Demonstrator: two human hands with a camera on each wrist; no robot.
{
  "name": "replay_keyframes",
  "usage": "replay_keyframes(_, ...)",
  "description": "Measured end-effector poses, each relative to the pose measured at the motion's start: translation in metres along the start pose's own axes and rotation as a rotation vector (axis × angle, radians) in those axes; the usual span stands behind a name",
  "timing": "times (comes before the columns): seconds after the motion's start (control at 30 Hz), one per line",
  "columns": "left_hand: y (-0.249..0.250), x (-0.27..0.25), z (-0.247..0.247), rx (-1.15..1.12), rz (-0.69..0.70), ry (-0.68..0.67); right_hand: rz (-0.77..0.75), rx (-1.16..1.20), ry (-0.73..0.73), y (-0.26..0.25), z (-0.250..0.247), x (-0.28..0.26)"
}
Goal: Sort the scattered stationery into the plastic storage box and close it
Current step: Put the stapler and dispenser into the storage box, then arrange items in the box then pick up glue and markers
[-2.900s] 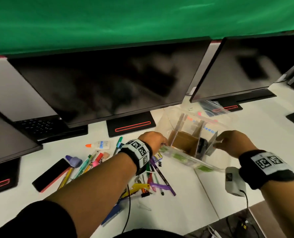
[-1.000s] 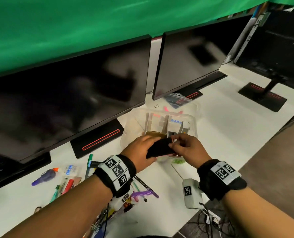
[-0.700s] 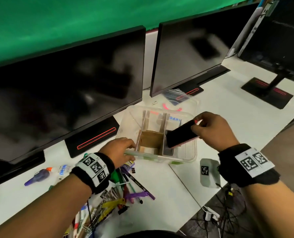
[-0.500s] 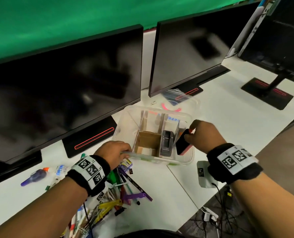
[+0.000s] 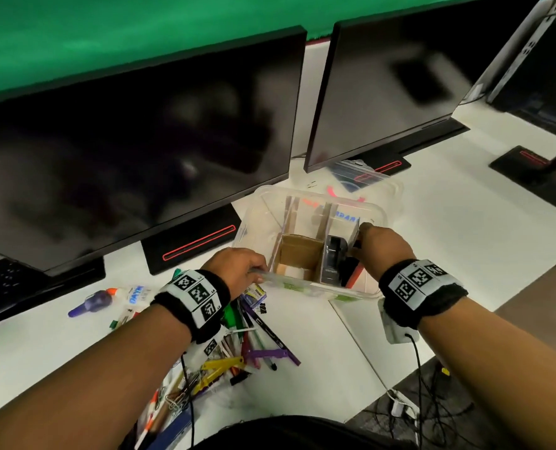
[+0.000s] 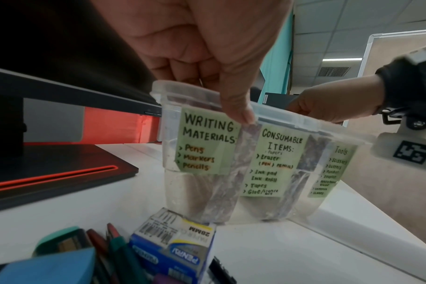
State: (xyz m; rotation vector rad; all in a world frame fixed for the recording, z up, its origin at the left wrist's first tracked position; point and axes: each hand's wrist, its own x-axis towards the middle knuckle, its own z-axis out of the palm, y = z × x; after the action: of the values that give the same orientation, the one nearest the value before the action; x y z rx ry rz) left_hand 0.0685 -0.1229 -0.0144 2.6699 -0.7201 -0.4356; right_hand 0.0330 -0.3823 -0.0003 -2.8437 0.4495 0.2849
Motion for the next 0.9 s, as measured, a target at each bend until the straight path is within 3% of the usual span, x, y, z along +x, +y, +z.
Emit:
replay_keyframes(0.17, -0.008, 0.0, 0.002, 0.008, 0.049, 0.016, -0.022, -0.029, 0.051, 0.002, -0.004, -0.009)
replay_keyframes(0.27, -0.018, -0.007, 0.003, -0.076, 0.078, 0.187, -0.064, 0.033, 0.102, 0.008, -0.006, -0.019)
replay_keyframes(0.37, -0.033, -0.011, 0.001, -0.139, 0.004, 0.406, -0.22, 0.117, 0.141, 0.016, -0.003, -0.031)
replay_keyframes(0.43, -0.045, -0.009, 0.002, -0.139, -0.141, 0.444, -0.348, 0.141, 0.113, 0.021, 0.003, -0.038)
replay_keyframes(0.5, -0.056, -0.006, 0.009, -0.142, -0.337, 0.365, -0.437, 0.115, 0.058, 0.025, 0.013, -0.043)
replay_keyframes(0.57, -0.062, -0.002, 0.021, -0.113, -0.447, 0.21, -0.49, 0.061, 0.005, 0.028, 0.023, -0.045)
replay_keyframes(0.7, -0.053, 0.008, 0.051, 0.001, -0.417, -0.049, -0.541, 0.07, 0.034, 0.032, 0.037, -0.048)
replay_keyframes(0.9, -0.031, 0.021, 0.072, 0.22, -0.419, -0.143, -0.54, 0.18, 0.03, 0.033, 0.04, -0.049)
